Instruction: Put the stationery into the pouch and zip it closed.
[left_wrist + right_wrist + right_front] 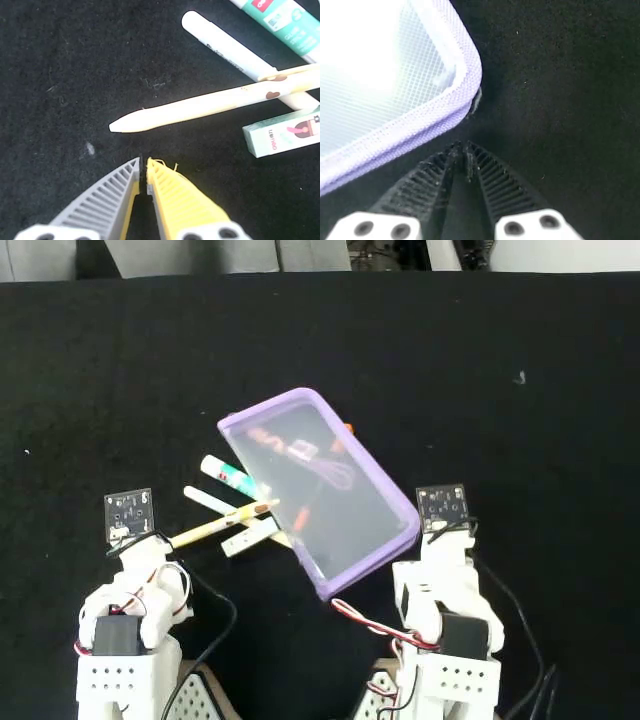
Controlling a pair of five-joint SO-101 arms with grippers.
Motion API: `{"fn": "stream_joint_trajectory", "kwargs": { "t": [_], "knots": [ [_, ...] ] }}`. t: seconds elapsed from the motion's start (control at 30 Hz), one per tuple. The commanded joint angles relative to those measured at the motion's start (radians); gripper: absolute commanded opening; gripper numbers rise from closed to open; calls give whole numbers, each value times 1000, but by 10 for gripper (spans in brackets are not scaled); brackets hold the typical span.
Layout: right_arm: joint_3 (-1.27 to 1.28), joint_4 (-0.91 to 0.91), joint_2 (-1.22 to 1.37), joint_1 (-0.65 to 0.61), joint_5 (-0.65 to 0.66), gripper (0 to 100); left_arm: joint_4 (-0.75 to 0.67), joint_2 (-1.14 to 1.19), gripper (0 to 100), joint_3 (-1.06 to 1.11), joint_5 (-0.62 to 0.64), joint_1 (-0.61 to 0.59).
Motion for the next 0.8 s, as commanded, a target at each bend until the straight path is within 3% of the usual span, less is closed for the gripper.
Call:
{"fn": "stream_joint_trajectory", "kwargs": {
  "t": [0.0,0.2,0.43,0.6,0.77],
  "knots": [
    [-4,-98,-47,-8,0,15,-12,-6,30,19,-2,7],
    [-119,-152,-47,-8,-2,15,-12,-6,30,19,-2,7],
    [-266,15,-47,-8,97,15,-12,-6,30,19,-2,8],
    [-297,-132,-47,-8,370,15,-12,-6,30,19,-2,7],
    [-298,-316,-36,-8,334,71,-12,-6,30,19,-2,7]
  ]
}}
